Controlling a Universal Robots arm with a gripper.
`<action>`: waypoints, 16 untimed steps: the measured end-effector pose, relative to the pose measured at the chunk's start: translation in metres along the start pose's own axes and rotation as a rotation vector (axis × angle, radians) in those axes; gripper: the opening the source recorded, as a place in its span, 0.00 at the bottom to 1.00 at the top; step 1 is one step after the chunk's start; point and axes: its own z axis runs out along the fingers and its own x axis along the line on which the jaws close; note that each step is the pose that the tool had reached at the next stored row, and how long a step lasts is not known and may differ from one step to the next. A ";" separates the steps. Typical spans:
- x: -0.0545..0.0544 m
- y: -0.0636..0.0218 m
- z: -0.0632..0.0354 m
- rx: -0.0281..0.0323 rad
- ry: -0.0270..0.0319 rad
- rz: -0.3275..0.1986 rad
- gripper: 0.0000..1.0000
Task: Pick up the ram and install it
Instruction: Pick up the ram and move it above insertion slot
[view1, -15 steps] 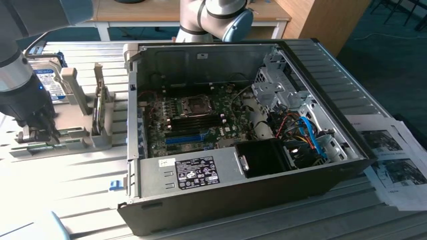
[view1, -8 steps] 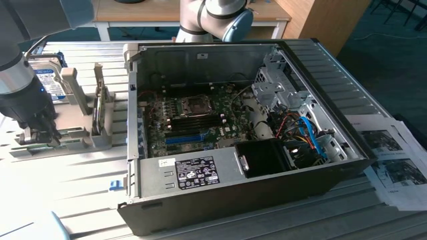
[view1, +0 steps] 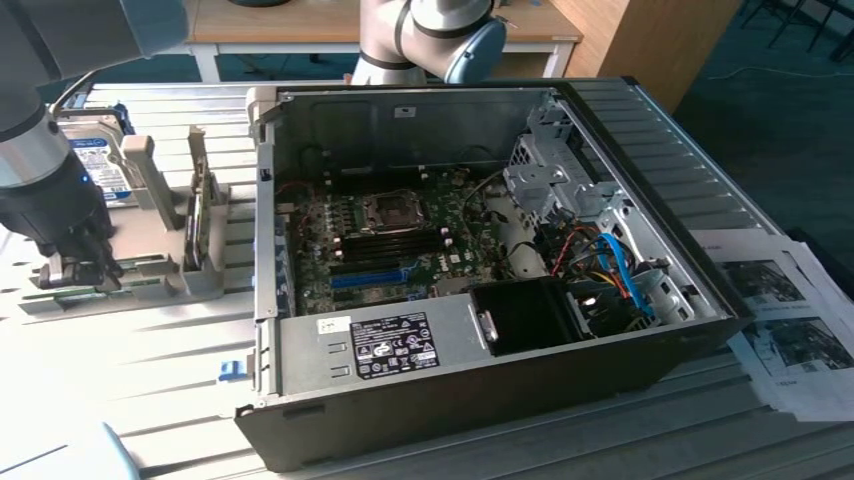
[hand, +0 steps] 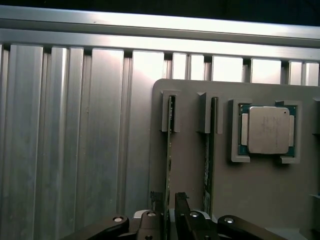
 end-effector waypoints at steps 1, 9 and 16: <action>0.000 0.0000 0.0003 -0.0001 0.0000 0.000 0.24; 0.000 0.0000 0.0061 0.0000 0.0000 0.000 0.24; 0.000 -0.0001 0.0077 0.0003 -0.0001 0.000 0.24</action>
